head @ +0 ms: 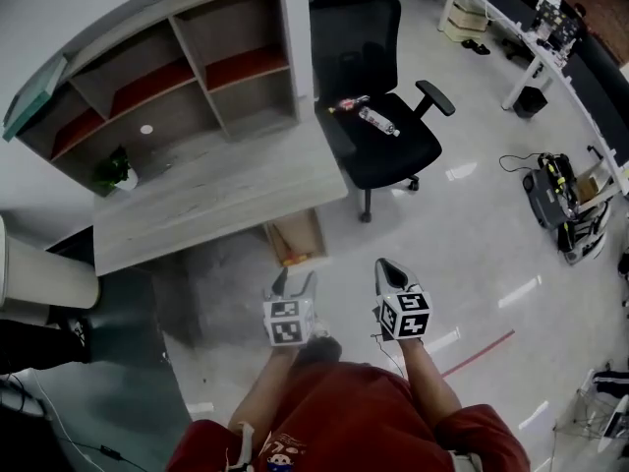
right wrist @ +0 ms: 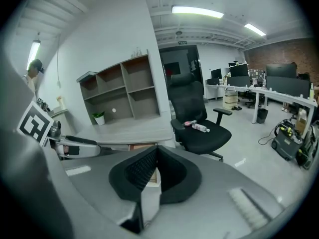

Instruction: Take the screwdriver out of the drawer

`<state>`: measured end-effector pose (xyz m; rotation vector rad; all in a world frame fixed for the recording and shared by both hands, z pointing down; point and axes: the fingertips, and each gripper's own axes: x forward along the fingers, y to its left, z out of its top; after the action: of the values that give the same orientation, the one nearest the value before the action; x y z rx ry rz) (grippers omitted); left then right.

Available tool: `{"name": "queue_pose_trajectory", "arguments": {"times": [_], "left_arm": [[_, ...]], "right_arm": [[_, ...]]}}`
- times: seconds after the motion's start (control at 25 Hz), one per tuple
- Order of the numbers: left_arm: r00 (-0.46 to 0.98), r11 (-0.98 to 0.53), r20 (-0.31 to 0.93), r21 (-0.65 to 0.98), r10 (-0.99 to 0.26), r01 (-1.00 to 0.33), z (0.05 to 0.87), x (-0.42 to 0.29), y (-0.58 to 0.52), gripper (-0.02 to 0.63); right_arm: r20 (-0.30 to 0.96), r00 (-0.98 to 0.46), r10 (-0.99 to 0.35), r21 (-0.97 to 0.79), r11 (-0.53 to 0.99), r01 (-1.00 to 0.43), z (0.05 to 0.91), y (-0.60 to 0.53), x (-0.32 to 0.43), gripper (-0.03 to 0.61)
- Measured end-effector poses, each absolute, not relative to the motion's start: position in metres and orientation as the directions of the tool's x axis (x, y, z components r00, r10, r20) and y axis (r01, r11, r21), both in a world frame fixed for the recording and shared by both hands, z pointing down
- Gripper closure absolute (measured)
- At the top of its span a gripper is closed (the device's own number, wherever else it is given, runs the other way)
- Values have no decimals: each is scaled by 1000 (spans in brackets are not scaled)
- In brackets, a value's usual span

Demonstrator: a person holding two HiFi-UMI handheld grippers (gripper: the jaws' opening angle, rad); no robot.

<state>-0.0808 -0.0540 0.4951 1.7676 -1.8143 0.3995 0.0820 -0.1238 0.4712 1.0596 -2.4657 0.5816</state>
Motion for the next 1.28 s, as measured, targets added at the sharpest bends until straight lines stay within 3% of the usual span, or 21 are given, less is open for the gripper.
{"name": "queue_pose_trajectory", "arguments": {"times": [0.44, 1.28], "left_arm": [[-14, 154, 585, 189, -811, -970, 505, -176, -78, 354], [-180, 352, 628, 160, -757, -922, 523, -204, -172, 354]], "right_arm": [[517, -691, -505, -208, 709, -673, 480, -159, -35, 578], [510, -799, -320, -276, 818, -504, 500, -291, -97, 578]]}}
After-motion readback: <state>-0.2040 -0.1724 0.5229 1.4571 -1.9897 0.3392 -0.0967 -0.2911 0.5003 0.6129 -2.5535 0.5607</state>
